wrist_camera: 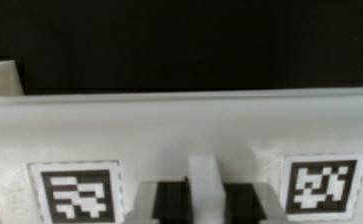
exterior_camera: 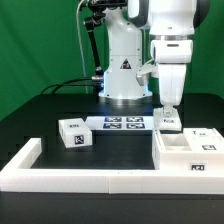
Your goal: Assemble cabinet
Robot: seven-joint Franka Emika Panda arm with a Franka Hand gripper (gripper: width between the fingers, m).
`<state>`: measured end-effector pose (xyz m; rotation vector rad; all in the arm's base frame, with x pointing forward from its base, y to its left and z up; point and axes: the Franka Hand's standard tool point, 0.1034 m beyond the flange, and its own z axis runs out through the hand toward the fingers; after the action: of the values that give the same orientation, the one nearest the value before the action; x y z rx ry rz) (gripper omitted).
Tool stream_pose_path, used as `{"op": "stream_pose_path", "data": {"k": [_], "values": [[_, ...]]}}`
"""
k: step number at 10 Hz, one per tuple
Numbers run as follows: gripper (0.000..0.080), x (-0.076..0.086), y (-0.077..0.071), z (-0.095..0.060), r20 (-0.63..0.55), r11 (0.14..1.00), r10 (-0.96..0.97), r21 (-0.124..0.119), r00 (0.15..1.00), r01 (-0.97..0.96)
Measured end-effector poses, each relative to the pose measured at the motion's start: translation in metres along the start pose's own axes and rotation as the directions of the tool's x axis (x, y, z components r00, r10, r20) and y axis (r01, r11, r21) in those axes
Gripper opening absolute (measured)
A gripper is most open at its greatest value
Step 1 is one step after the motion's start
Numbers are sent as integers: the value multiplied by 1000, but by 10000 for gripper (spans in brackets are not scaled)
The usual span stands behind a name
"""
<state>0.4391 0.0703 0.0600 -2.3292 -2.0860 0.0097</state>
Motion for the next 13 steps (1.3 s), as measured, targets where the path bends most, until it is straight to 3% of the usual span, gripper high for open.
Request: {"op": "stream_pose_path", "data": {"k": [3,7,9,13], "values": [[70,1,0,0,-6,1000,4,-10,1000,-4],[70,3,14,-3,-4,1000,3,-11,1000,-3],[70,2,16,-1,3,1000,5,10,1000,-5],[70,2,16,1,4,1000,6,15,1000,-6]]}}
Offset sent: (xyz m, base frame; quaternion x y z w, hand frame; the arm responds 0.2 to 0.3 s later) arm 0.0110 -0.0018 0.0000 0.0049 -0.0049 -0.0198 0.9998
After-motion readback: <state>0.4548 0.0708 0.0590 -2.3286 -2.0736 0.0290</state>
